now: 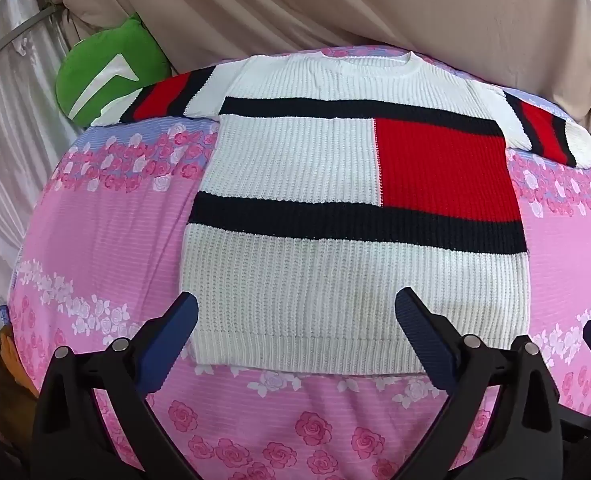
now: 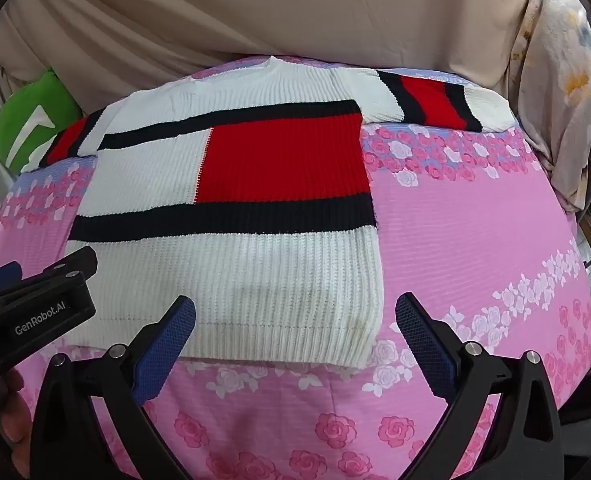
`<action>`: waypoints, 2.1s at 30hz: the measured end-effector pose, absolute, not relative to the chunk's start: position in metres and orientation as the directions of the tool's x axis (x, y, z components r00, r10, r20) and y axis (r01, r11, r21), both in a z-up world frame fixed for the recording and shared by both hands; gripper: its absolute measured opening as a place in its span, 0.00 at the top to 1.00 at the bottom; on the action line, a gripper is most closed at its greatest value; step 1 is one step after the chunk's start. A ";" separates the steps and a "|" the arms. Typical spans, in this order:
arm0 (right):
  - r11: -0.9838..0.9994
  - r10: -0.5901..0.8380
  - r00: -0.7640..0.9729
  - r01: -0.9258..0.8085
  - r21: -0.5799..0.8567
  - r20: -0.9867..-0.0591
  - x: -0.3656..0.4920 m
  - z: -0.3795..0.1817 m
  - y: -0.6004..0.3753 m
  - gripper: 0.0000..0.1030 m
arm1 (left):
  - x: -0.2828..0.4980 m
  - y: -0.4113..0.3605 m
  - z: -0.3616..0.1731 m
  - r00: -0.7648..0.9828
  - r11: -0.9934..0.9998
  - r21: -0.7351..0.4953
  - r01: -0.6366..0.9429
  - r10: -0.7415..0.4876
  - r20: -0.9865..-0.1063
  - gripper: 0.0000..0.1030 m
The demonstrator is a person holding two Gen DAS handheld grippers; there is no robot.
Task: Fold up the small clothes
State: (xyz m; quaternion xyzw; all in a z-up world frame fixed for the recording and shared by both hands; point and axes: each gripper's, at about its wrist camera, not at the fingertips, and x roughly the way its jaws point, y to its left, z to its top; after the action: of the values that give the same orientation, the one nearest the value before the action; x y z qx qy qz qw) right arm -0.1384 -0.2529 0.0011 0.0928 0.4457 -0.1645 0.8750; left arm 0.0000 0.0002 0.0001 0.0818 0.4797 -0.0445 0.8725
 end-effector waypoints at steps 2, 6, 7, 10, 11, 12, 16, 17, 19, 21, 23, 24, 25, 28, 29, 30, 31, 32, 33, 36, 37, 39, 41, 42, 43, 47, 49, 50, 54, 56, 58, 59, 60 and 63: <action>0.928 -0.206 0.551 0.372 0.017 -0.808 -0.139 0.001 -0.253 0.05 | 0.000 -0.001 0.000 0.533 0.981 0.110 0.160 0.008 -0.846 0.06; 0.927 -0.204 0.551 0.373 0.021 -0.809 -0.139 0.002 -0.253 0.05 | -0.001 -0.001 -0.003 0.526 0.981 0.099 0.165 -0.003 -0.850 0.06; 0.927 -0.203 0.551 0.374 0.021 -0.810 -0.141 0.001 -0.255 0.05 | -0.002 0.000 -0.004 0.525 0.981 0.095 0.169 -0.008 -0.851 0.06; 0.927 -0.203 0.544 0.374 0.019 -0.815 -0.141 0.001 -0.255 0.05 | -0.003 -0.001 -0.006 0.522 0.980 0.094 0.174 -0.011 -0.853 0.06; 0.927 -0.204 0.543 0.375 0.018 -0.815 -0.142 0.001 -0.253 0.05 | -0.005 -0.003 -0.007 0.527 0.980 0.097 0.175 -0.010 -0.850 0.06; 0.927 -0.204 0.545 0.375 0.019 -0.813 -0.143 0.001 -0.253 0.05 | -0.007 -0.005 -0.008 0.529 0.979 0.099 0.179 -0.011 -0.848 0.06; 0.927 -0.210 0.547 0.375 0.013 -0.811 -0.147 0.001 -0.251 0.05 | -0.010 -0.009 -0.010 0.519 0.976 0.099 0.192 -0.015 -0.855 0.06; 0.927 -0.211 0.546 0.375 0.011 -0.811 -0.147 0.001 -0.251 0.05 | -0.011 -0.009 -0.010 0.519 0.976 0.099 0.195 -0.017 -0.855 0.06; 0.926 -0.214 0.547 0.376 0.009 -0.810 -0.147 0.002 -0.250 0.05 | -0.011 -0.010 -0.009 0.518 0.975 0.099 0.199 -0.019 -0.855 0.06; 0.926 -0.219 0.546 0.377 0.004 -0.809 -0.146 0.003 -0.248 0.05 | -0.011 -0.010 -0.008 0.517 0.975 0.098 0.202 -0.021 -0.856 0.06; 0.927 -0.219 0.547 0.376 0.004 -0.808 -0.147 0.003 -0.248 0.05 | -0.011 -0.010 -0.008 0.519 0.974 0.100 0.202 -0.020 -0.854 0.06; 0.927 -0.219 0.548 0.376 0.003 -0.808 -0.147 0.003 -0.248 0.05 | -0.011 -0.010 -0.007 0.520 0.974 0.101 0.201 -0.019 -0.854 0.06; 0.927 -0.221 0.548 0.376 0.002 -0.807 -0.147 0.003 -0.248 0.05 | -0.011 -0.009 -0.007 0.521 0.975 0.102 0.198 -0.017 -0.853 0.06; 0.924 -0.228 0.547 0.383 -0.001 -0.805 -0.147 0.004 -0.249 0.05 | -0.009 -0.006 -0.006 0.523 0.976 0.105 0.192 -0.011 -0.852 0.06; 0.923 -0.229 0.546 0.385 -0.001 -0.806 -0.147 0.004 -0.250 0.05 | -0.008 -0.006 -0.005 0.524 0.976 0.105 0.191 -0.011 -0.852 0.06; 0.922 -0.231 0.545 0.388 -0.002 -0.806 -0.146 0.004 -0.251 0.05 | -0.008 -0.005 -0.005 0.524 0.976 0.106 0.189 -0.009 -0.852 0.06; 0.921 -0.233 0.545 0.390 -0.003 -0.805 -0.146 0.005 -0.251 0.05 | -0.007 -0.004 -0.005 0.524 0.977 0.105 0.186 -0.008 -0.851 0.06; 0.921 -0.234 0.545 0.390 -0.004 -0.805 -0.146 0.005 -0.251 0.05 | -0.007 -0.004 -0.005 0.524 0.977 0.105 0.185 -0.008 -0.852 0.06; 0.921 -0.235 0.546 0.389 -0.005 -0.804 -0.146 0.005 -0.251 0.05 | -0.007 -0.003 -0.005 0.525 0.977 0.107 0.185 -0.006 -0.851 0.06; 0.919 -0.238 0.550 0.393 -0.003 -0.800 -0.146 0.006 -0.252 0.05 | -0.005 -0.003 -0.006 0.525 0.976 0.113 0.183 0.000 -0.851 0.06; 0.918 -0.240 0.551 0.396 -0.003 -0.799 -0.145 0.006 -0.253 0.05 | -0.005 -0.003 -0.006 0.524 0.976 0.114 0.184 0.001 -0.852 0.06; 0.918 -0.239 0.553 0.396 -0.001 -0.798 -0.145 0.007 -0.253 0.05 | -0.005 -0.003 -0.007 0.524 0.976 0.117 0.185 0.003 -0.852 0.06; 0.920 -0.238 0.555 0.393 -0.001 -0.797 -0.144 0.006 -0.252 0.05 | -0.005 -0.003 -0.007 0.524 0.975 0.118 0.188 0.003 -0.852 0.06; 0.919 -0.238 0.555 0.393 -0.001 -0.797 -0.144 0.006 -0.252 0.05 | -0.005 -0.003 -0.007 0.525 0.975 0.120 0.187 0.004 -0.851 0.06; 0.920 -0.236 0.555 0.392 0.000 -0.798 -0.144 0.006 -0.252 0.05 | -0.005 -0.003 -0.008 0.524 0.975 0.119 0.188 0.003 -0.852 0.06; 0.920 -0.235 0.554 0.391 0.000 -0.799 -0.143 0.005 -0.251 0.05 | -0.004 -0.004 -0.008 0.524 0.975 0.123 0.186 0.007 -0.852 0.06; 0.920 -0.236 0.554 0.392 0.000 -0.798 -0.143 0.005 -0.251 0.05 | -0.005 -0.003 -0.008 0.525 0.975 0.122 0.186 0.006 -0.851 0.06; 0.920 -0.236 0.554 0.392 -0.001 -0.799 -0.142 0.005 -0.251 0.05 | -0.005 -0.003 -0.008 0.525 0.975 0.122 0.186 0.006 -0.851 0.06; 0.920 -0.236 0.553 0.393 0.000 -0.799 -0.143 0.005 -0.251 0.05 | -0.005 -0.003 -0.008 0.525 0.975 0.122 0.186 0.006 -0.851 0.06; 0.920 -0.235 0.552 0.393 0.001 -0.800 -0.143 0.005 -0.251 0.05 | -0.005 -0.003 -0.008 0.525 0.975 0.122 0.186 0.006 -0.851 0.06; 0.919 -0.235 0.551 0.394 0.001 -0.801 -0.141 0.004 -0.251 0.05 | -0.005 -0.003 -0.008 0.525 0.975 0.122 0.185 0.007 -0.851 0.06; 0.919 -0.235 0.551 0.393 0.001 -0.801 -0.141 0.004 -0.251 0.05 | -0.005 -0.003 -0.008 0.525 0.975 0.122 0.185 0.007 -0.851 0.06; 0.919 -0.234 0.551 0.393 0.001 -0.801 -0.142 0.004 -0.251 0.05 | -0.005 -0.003 -0.008 0.525 0.975 0.121 0.186 0.006 -0.851 0.06; 0.919 -0.236 0.550 0.394 0.000 -0.801 -0.141 0.003 -0.251 0.05 | -0.005 -0.003 -0.008 0.525 0.975 0.121 0.185 0.006 -0.851 0.06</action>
State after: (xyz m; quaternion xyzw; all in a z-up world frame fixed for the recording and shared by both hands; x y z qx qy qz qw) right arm -0.1412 -0.2509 0.0033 0.0902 0.4388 -0.1797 0.8758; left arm -0.0046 -0.0032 -0.0081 0.0988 0.4847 -0.0517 0.8675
